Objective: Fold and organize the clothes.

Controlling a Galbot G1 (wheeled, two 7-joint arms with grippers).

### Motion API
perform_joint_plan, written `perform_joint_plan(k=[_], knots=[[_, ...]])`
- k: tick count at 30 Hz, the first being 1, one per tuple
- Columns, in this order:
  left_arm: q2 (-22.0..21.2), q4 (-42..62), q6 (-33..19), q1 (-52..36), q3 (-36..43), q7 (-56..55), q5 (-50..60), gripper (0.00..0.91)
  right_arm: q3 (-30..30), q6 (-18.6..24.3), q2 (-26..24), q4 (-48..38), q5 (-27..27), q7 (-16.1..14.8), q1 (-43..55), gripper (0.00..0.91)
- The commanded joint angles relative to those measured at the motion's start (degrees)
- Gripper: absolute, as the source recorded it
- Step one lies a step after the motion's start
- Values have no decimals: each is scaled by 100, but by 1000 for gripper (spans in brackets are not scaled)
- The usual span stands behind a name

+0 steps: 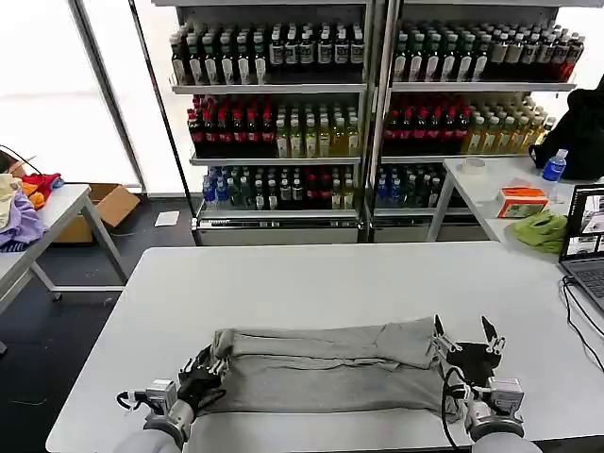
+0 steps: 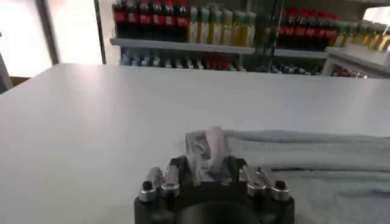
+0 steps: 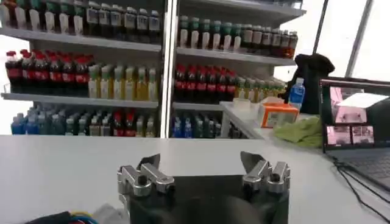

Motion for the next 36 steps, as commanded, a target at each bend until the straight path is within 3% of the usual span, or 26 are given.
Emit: perform_joint_plan(k=[1, 12, 18, 23, 28, 30, 33, 36], knots=[[-104, 188, -60, 40, 8, 91, 32, 0, 12, -15, -8, -16, 24, 5, 46, 907], [-45, 70, -112, 158, -66, 215, 86, 0, -57, -12, -5, -147, 80, 6, 164, 907], [223, -15, -56, 151, -577, 245, 42, 0, -97, 0, -21, -183, 97, 17, 207, 907], [954, 72, -509, 352, -1878, 354, -76, 0, -159, -33, -7, -178, 142, 17, 300, 907], [2131, 607, -565, 472, -3127, 470, -556, 0, -202, -115, -62, -138, 208, 23, 458, 907], [2499, 1025, -810, 492, -3439, 522, -308, 0, -197, -136, -79, -114, 240, 35, 512, 907], [2819, 1336, -994, 583, -3858, 612, -201, 0, -174, -173, -84, -56, 335, 49, 564, 907], [2845, 1229, -971, 560, -3975, 634, -40, 0, -176, -180, -65, -28, 348, 69, 569, 907]])
